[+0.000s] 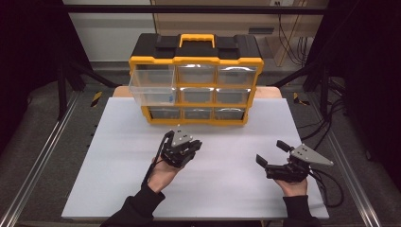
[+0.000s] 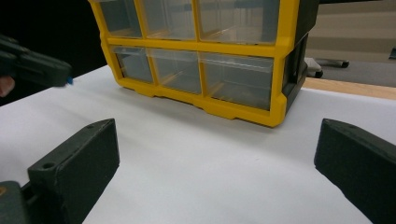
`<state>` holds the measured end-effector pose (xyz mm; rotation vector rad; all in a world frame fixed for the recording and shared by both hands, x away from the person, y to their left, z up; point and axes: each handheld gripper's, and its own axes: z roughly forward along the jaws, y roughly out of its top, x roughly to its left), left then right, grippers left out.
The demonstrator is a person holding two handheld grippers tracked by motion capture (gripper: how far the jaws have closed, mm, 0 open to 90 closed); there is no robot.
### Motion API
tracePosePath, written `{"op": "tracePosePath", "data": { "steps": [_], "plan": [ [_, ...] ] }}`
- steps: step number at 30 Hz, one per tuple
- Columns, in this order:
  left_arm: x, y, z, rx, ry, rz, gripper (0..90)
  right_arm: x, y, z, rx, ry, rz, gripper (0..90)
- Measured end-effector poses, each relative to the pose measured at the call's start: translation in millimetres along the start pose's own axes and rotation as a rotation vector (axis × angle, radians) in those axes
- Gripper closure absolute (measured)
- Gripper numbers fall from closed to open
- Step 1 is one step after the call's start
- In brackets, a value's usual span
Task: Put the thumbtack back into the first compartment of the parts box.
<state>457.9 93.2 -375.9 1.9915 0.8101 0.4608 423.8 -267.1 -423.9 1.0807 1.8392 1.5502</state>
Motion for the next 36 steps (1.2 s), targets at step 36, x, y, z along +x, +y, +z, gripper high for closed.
{"op": "tracePosePath", "data": {
  "steps": [36],
  "plan": [
    [49.7, 90.9, -115.7, -0.183, 0.119, 0.032, 84.3, 0.7, -0.1, 1.0, 0.001, 0.000, 0.004, 1.0]
  ]
}}
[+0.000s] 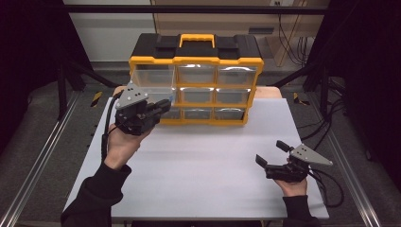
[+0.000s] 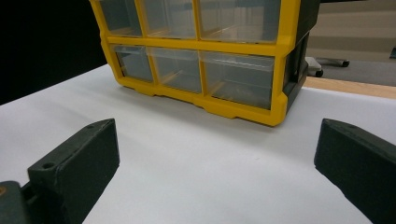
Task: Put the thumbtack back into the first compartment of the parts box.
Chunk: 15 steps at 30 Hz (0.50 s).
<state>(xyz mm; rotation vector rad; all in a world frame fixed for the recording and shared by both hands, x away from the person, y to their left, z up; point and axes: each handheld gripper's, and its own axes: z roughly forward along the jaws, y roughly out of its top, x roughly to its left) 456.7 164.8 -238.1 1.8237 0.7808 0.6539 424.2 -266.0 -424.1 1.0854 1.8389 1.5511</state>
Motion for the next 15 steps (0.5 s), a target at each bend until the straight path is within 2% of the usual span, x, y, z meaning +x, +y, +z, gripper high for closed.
{"op": "tracePosePath", "data": {
  "steps": [5, 12, 15],
  "plan": [
    [6.5, 14.2, -5.6, -0.003, 0.031, -0.002, 84.3, 0.0, 0.0, 0.1, 0.000, 0.000, 0.000, 1.0],
    [18.3, 25.8, -1.7, -0.002, 0.069, 0.004, 84.3, 0.2, 0.1, 0.0, 0.000, 0.000, 0.003, 1.0],
    [26.2, 28.7, 1.4, -0.007, 0.087, -0.009, 84.2, 0.1, -0.1, 0.1, 0.000, 0.002, 0.000, 1.0]
  ]
}}
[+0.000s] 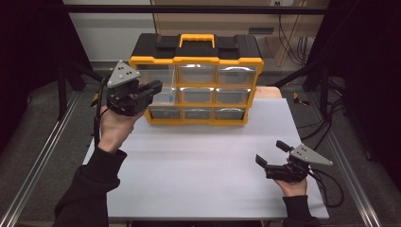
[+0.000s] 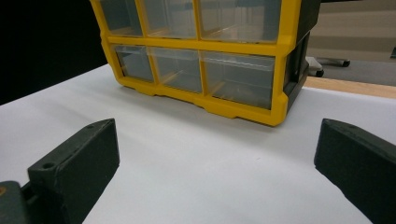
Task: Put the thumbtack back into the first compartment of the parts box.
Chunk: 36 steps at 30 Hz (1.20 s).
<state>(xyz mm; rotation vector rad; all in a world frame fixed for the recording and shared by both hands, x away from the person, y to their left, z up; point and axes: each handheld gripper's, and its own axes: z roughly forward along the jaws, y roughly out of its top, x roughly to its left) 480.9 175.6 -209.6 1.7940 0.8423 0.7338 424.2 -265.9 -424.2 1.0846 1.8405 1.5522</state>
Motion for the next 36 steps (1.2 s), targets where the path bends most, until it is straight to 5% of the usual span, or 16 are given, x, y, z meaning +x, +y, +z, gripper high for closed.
{"op": "tracePosePath", "data": {
  "steps": [18, 33, 36],
  "plan": [
    [33.4, -3.8, 29.1, 0.013, 0.076, -0.030, 84.1, 0.2, 0.0, 0.3, 0.002, 0.000, 0.005, 1.0],
    [41.6, -12.8, 45.6, 0.092, 0.151, -0.006, 83.4, 0.0, 0.0, 0.1, 0.003, -0.001, 0.003, 1.0],
    [41.7, -13.8, 45.8, 0.101, 0.152, -0.029, 82.5, -0.1, 0.1, 0.0, 0.003, 0.001, 0.003, 1.0]
  ]
}}
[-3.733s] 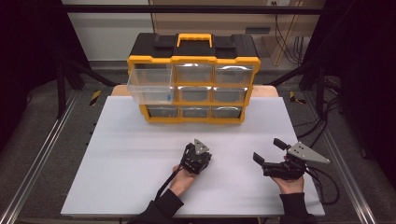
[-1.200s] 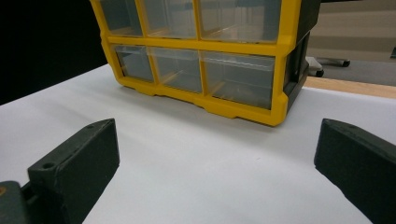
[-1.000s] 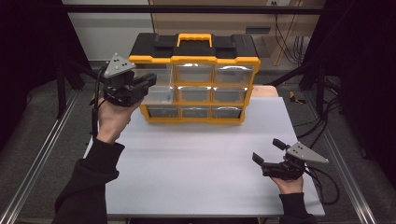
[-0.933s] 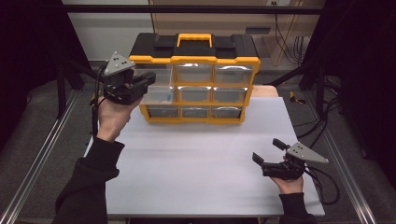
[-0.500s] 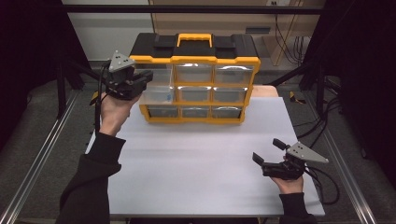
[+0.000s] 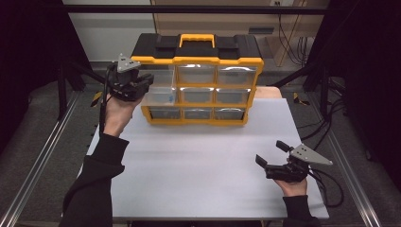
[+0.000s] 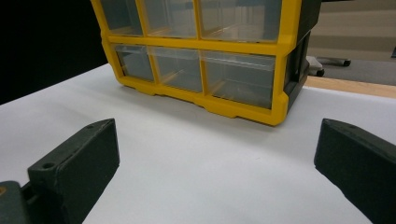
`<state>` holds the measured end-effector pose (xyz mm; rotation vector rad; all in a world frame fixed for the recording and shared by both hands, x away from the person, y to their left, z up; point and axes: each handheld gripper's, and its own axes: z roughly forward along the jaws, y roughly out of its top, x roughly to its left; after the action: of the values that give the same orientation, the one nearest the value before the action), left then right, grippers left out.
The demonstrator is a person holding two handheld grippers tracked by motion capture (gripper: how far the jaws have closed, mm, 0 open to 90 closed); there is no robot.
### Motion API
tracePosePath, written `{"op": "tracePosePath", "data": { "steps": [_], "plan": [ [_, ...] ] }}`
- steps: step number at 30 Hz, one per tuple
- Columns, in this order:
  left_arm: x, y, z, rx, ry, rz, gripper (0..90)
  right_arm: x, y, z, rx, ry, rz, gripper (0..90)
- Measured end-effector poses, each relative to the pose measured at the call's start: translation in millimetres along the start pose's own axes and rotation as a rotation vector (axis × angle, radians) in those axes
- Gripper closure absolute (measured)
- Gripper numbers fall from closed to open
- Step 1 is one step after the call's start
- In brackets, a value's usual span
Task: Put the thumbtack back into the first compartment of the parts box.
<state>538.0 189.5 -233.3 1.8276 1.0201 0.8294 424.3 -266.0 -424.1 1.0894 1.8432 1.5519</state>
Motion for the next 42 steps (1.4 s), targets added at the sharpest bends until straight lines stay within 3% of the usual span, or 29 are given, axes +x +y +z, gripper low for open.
{"op": "tracePosePath", "data": {
  "steps": [5, 8, 18, 19, 25, 28, 36, 42],
  "plan": [
    [1.7, -0.6, -2.2, -0.022, 0.003, -0.025, 74.3, -0.4, 0.1, -0.3, -0.004, 0.003, -0.002, 1.0],
    [4.1, -2.4, -9.9, -0.050, -0.023, -0.033, 68.8, -0.8, 0.3, -0.6, -0.008, 0.002, -0.005, 1.0],
    [10.9, -29.5, -48.6, -0.205, -0.110, -0.047, 36.1, -0.2, 0.2, -0.6, -0.005, 0.001, 0.000, 1.0],
    [11.2, -32.7, -51.7, -0.199, -0.121, -0.061, 31.6, 0.0, 0.2, -0.5, -0.005, 0.001, 0.004, 1.0],
    [13.6, -64.1, -66.6, -0.232, -0.131, -0.069, 15.1, 0.3, 0.1, -0.4, -0.006, 0.004, 0.006, 1.0],
    [10.8, -86.4, -68.7, -0.213, -0.129, -0.036, 10.1, 0.1, 0.2, -0.5, -0.007, 0.004, 0.002, 1.0],
    [2.4, -139.0, -62.0, -0.212, -0.182, -0.060, 5.1, 0.1, -0.3, -0.3, -0.007, 0.009, -0.005, 0.9],
    [-2.3, -176.0, -51.9, -0.192, -0.194, -0.081, 4.0, 0.3, -0.3, -0.5, -0.007, 0.009, -0.006, 0.9]
  ]
}}
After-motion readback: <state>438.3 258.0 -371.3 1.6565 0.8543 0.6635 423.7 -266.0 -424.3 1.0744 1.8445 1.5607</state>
